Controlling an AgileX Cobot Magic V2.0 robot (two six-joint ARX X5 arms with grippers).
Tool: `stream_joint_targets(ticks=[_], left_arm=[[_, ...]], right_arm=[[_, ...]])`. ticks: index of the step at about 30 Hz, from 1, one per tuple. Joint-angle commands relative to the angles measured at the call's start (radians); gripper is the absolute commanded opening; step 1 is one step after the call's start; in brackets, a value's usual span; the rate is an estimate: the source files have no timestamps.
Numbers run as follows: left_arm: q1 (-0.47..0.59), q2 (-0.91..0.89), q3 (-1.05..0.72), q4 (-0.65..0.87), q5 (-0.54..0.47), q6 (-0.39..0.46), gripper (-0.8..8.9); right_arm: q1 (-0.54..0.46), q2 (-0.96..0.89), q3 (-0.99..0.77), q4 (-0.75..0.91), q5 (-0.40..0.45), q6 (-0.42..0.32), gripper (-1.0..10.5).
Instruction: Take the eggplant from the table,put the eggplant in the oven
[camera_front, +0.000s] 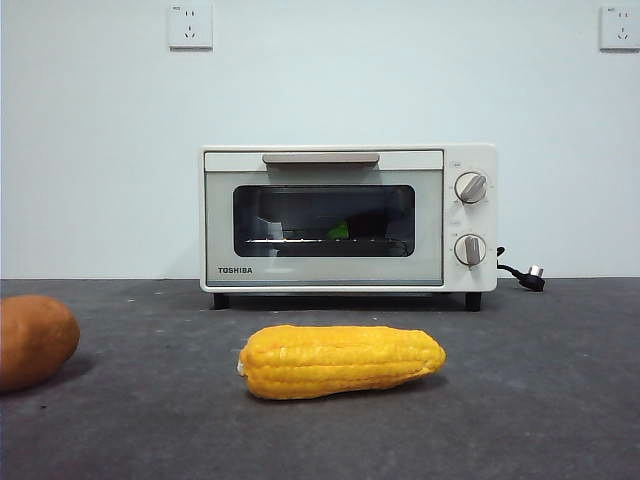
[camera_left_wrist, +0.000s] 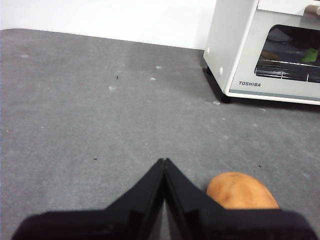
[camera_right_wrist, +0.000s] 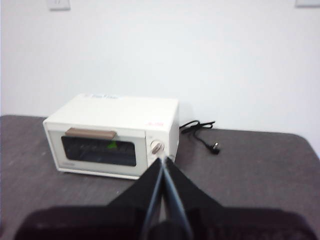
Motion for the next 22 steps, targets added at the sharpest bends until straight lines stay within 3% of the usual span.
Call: stream_joint_targets(ticks=[1, 7, 16, 22], left_arm=[[-0.002, -0.001, -0.007, 0.012, 0.003, -0.009, -0.04], [-0.002, -0.001, -0.007, 0.012, 0.003, -0.009, -0.04], [-0.002, -0.001, -0.007, 0.012, 0.003, -0.009, -0.04], [-0.002, -0.001, -0.007, 0.012, 0.003, -0.009, -0.04]], right_arm=[[-0.043, -0.02, -0.016, 0.036, -0.009, -0.011, 0.0], [-0.061, -0.092, -0.145, 0.193, -0.039, -0.008, 0.0], [-0.06, -0.237, -0.561, 0.507, -0.04, 0.003, 0.0], [-0.058, -0.311, -0.838, 0.698, -0.043, 0.068, 0.0]])
